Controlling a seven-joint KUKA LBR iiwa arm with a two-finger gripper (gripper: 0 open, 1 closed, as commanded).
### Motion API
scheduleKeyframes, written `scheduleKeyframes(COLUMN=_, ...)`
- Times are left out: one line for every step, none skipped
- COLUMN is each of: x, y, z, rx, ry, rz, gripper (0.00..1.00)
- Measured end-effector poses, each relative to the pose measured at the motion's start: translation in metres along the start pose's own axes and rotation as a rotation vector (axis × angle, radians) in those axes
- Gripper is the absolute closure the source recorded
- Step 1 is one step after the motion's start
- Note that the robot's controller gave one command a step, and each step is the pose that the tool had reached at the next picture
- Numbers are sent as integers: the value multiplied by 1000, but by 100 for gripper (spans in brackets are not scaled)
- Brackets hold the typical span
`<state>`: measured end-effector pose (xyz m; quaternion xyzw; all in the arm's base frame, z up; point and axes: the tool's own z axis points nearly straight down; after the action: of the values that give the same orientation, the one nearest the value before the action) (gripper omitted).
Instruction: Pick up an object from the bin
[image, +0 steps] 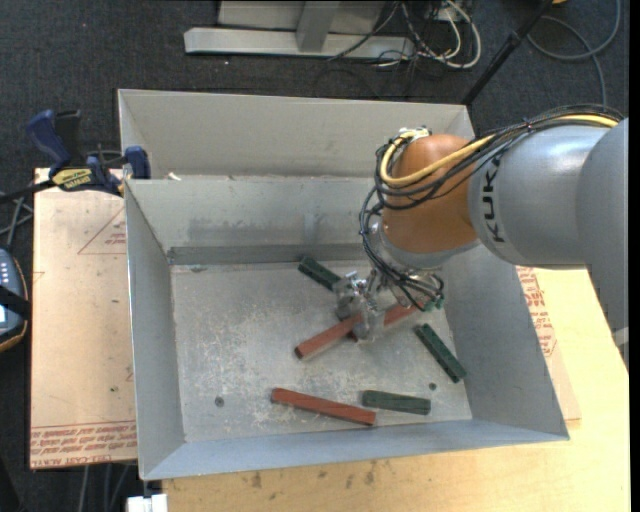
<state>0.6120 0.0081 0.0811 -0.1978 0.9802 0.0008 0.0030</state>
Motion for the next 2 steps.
scheduleKeyframes(x=1, y=0, z=3, rx=0, ry=1, rz=0, gripper=0)
scheduleKeyframes(x=2, y=0, z=3, rx=0, ry=1, rz=1, gripper=0)
